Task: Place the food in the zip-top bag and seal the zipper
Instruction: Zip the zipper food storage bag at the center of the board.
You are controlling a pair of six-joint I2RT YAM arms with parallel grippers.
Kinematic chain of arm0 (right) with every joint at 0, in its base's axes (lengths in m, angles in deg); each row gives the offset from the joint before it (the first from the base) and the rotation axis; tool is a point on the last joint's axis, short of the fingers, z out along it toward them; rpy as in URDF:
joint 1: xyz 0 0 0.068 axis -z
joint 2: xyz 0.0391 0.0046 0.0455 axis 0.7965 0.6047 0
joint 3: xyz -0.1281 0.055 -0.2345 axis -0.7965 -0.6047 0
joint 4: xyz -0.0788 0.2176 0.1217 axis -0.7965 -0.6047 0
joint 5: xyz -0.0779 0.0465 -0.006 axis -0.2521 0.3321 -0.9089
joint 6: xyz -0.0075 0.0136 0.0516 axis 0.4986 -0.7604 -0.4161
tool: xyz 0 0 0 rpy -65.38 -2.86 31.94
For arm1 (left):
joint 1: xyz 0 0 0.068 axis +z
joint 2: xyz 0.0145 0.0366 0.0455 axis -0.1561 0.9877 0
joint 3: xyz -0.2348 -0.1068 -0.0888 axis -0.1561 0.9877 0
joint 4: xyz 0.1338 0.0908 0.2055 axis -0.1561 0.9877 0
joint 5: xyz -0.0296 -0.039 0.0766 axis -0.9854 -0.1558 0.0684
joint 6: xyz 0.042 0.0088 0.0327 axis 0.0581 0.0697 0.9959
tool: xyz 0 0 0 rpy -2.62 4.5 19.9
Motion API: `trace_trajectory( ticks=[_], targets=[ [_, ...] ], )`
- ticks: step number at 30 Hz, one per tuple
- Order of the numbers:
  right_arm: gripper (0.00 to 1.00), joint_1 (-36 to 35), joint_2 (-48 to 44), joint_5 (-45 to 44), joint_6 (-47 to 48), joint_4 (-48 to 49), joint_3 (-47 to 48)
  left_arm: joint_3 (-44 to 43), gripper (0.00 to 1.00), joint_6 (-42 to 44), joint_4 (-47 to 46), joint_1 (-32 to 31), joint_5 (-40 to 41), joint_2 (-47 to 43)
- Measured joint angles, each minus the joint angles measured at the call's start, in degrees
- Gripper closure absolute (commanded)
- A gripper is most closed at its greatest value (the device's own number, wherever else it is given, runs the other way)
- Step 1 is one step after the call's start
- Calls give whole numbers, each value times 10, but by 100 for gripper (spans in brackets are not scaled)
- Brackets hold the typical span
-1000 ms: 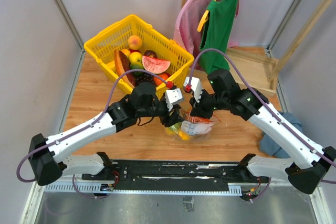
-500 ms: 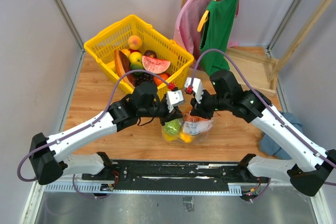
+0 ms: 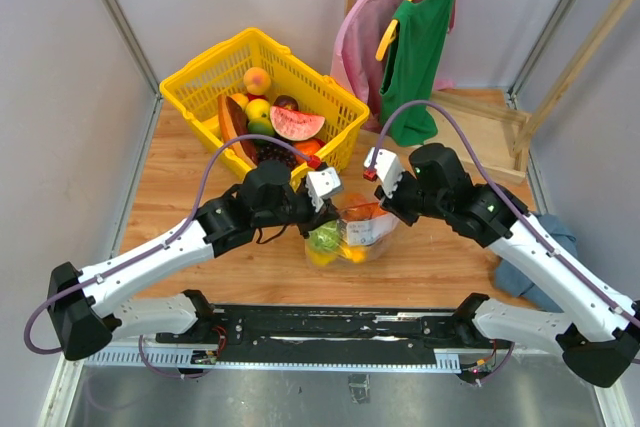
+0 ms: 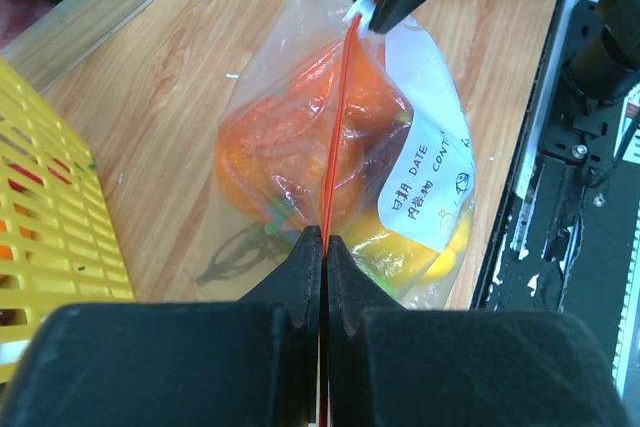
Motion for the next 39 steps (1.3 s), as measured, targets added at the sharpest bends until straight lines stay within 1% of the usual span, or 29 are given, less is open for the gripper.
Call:
trace_trajectory(
  ticks=[8,11,14,17,19,21,25,29,31,37,39],
  targets=[
    [99,1,-2,-117,-16,-2,-13,13,100,-29,7,0,55,-7],
    [99,12,-6,-156,-25,-4,-18,15,100,-41,9,0,66,-8],
    [99,32,-10,-163,-44,-2,-19,19,100,-54,2,0,67,-9],
    [99,54,-14,-169,-59,3,-19,20,100,-72,-5,0,57,-9],
    [99,84,-19,-203,-66,-2,-19,23,100,-79,2,0,51,-9],
    [99,105,-21,-230,-75,-4,-19,24,100,-96,4,1,28,2],
    [99,111,-21,-248,-86,-5,-16,24,100,-129,-8,-7,-30,46],
    [88,112,-21,-245,-93,-3,-14,23,100,-150,-18,-31,-51,78],
    [80,113,-21,-236,-100,0,-14,13,100,-162,-17,-36,-51,89],
    [71,113,-35,-219,-115,27,-24,-33,100,-195,-36,-35,-6,100],
    [65,113,-48,-215,-122,38,-37,-50,100,-202,-40,-34,17,108]
  ],
)
